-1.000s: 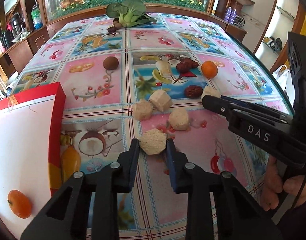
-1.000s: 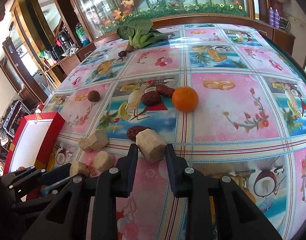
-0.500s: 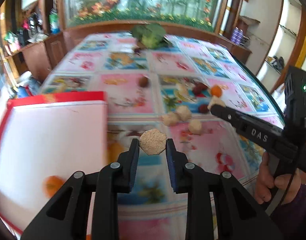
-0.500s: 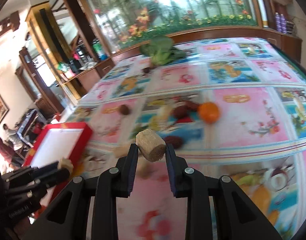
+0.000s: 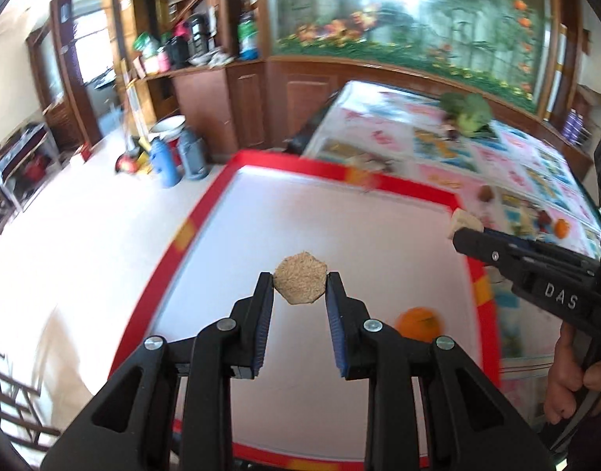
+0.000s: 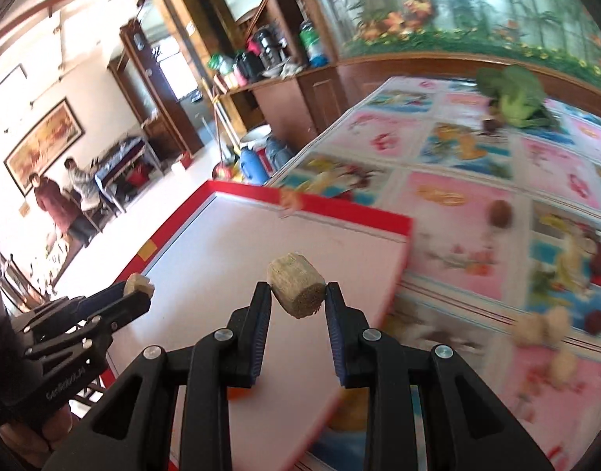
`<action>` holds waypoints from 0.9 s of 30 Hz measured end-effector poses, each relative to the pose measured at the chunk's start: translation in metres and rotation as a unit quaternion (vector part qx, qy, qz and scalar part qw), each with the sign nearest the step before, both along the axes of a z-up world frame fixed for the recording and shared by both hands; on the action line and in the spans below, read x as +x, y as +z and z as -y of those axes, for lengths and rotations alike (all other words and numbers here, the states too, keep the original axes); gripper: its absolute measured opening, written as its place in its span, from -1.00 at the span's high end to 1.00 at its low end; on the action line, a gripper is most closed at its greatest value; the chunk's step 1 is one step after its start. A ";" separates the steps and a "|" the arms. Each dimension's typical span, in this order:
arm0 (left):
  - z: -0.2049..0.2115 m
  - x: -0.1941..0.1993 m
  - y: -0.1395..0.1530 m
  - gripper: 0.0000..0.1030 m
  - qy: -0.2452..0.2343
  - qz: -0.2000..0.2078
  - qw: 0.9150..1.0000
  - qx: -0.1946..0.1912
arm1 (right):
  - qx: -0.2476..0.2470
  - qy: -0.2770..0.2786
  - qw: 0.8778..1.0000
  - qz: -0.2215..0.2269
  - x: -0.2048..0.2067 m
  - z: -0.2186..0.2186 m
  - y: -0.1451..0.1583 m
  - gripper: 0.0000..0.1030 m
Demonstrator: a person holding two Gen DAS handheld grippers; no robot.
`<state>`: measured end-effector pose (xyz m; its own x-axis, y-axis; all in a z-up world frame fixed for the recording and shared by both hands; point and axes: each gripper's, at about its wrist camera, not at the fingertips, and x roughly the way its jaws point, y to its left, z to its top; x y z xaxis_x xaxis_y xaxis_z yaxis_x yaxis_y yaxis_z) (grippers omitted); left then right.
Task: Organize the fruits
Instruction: 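Carry both cake pieces over the tray and open both tools to release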
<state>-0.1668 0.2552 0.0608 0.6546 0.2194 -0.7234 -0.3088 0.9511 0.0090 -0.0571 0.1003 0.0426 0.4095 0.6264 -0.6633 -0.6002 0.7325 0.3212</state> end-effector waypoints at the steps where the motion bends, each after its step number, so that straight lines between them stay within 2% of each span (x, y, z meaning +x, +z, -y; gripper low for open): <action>1: -0.006 -0.001 -0.005 0.44 0.006 -0.006 1.000 -0.001 | -0.003 0.001 1.000 -0.008 0.003 -0.008 -0.003 0.48; 4: -0.015 -0.004 -0.013 0.44 0.017 -0.014 1.000 -0.003 | -0.013 0.007 1.000 -0.020 0.008 -0.024 -0.010 0.48; 15: -0.026 -0.007 -0.032 0.43 0.040 -0.043 0.998 0.002 | -0.033 0.001 0.998 -0.045 0.007 -0.036 -0.020 0.45; 16: -0.026 -0.008 -0.031 0.40 0.041 -0.043 0.998 0.001 | -0.030 0.001 0.999 -0.043 0.006 -0.034 -0.018 0.40; 19: -0.022 -0.013 -0.026 0.07 0.052 -0.037 0.998 0.016 | -0.014 -0.004 0.999 -0.036 0.004 -0.024 -0.012 0.37; 21: -0.019 -0.016 -0.020 0.05 0.050 -0.028 0.998 0.028 | -0.003 -0.010 1.000 -0.025 0.000 -0.014 -0.007 0.37; 27: 0.004 -0.018 -0.003 0.03 0.016 -0.008 0.999 0.030 | 0.011 -0.054 0.998 0.008 -0.002 0.036 0.008 0.36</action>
<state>-0.1852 0.2511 0.0574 0.6353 0.2833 -0.7185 -0.3389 0.9382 0.0703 -0.0592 0.0645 0.0509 0.4854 0.5931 -0.6423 -0.5233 0.7856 0.3300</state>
